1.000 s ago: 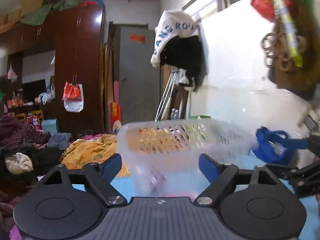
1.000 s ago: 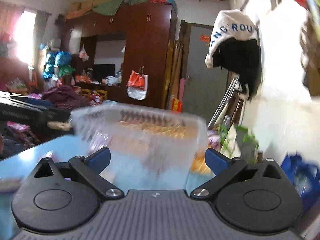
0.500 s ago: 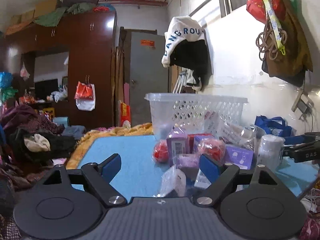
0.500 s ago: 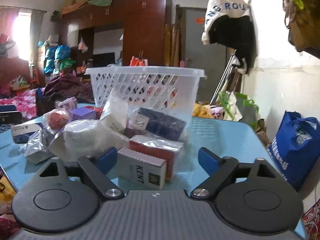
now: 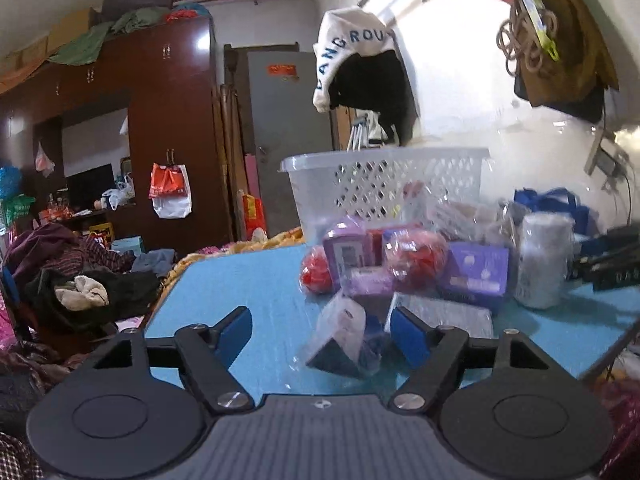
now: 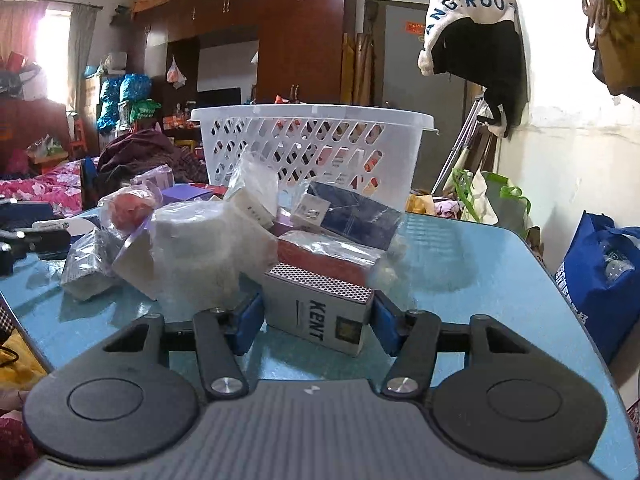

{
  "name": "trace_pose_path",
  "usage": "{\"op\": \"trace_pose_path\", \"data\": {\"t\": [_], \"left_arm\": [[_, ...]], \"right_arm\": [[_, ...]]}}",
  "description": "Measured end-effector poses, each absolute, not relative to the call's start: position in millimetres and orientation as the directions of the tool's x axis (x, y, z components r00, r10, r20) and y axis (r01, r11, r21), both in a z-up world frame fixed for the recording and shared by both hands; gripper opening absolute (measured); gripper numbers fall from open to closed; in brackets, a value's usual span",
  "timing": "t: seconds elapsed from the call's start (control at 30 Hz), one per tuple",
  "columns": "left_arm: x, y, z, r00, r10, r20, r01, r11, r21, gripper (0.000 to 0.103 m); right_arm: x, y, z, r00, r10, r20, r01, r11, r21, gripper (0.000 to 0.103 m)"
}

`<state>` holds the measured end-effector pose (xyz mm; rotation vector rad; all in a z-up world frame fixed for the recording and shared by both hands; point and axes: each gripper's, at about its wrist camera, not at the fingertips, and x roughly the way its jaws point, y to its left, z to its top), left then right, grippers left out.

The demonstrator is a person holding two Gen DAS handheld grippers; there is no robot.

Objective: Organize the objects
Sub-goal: 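Grasp small clear bag with dark item with left tool while right grasps KENT box, then carry both items over the white basket and open both tools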

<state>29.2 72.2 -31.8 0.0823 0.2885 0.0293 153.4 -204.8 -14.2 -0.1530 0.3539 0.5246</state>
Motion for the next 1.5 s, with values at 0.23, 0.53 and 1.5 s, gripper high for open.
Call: {"op": "trace_pose_path", "data": {"t": [0.23,0.53,1.5], "left_arm": [[29.9,75.9,-38.4,0.953,0.03,-0.303,-0.013,0.998,0.059,0.055],[25.9,71.7,-42.2,0.965,0.066,-0.254,-0.047,0.996,0.079,0.049],[18.8,74.7,-14.4,0.99,0.041,-0.137,-0.041,0.999,0.008,0.049]], "right_arm": [[149.3,-215.4,-10.6,0.807,0.477,-0.349,-0.515,0.857,-0.021,0.06],[149.4,-228.8,-2.7,0.819,0.477,-0.318,-0.505,0.863,-0.008,0.06],[152.0,-255.0,22.0,0.834,0.507,-0.218,-0.508,0.86,0.054,0.06]]}}
